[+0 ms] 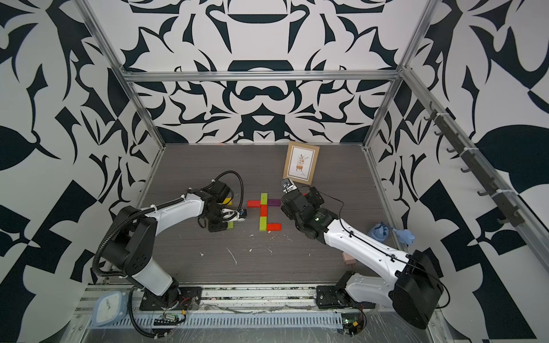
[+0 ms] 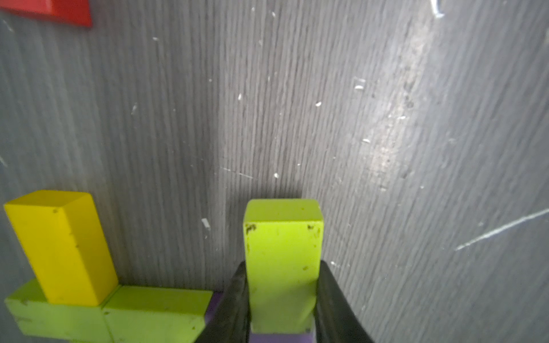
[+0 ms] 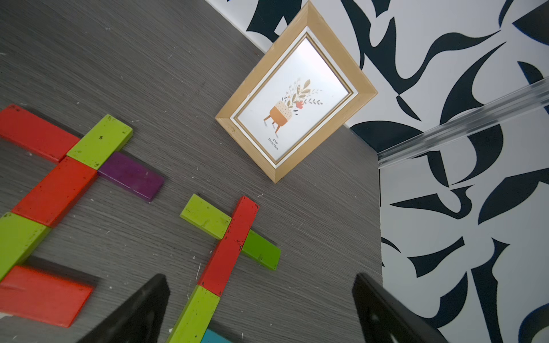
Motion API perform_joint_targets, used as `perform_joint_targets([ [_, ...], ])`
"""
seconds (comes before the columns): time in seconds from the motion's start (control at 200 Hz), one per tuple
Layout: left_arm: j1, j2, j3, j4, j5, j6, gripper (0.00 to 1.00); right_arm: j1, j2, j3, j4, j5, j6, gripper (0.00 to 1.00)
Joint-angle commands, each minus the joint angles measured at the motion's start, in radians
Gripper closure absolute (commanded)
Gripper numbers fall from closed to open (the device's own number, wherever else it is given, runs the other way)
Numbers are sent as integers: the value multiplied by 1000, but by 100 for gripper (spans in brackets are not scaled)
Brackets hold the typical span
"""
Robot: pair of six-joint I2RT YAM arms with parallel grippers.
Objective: Assemble the letter t with building blocks
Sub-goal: Assemble the building block at the center of the board.
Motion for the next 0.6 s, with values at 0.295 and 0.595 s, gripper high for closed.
perform_joint_targets([
  [0.295, 5, 24, -3, -19, 11, 7, 100, -1, -11, 28, 21, 8, -2, 0],
  [0.595, 14, 23, -5, -21, 12, 7, 100, -1, -10, 28, 20, 8, -2, 0],
])
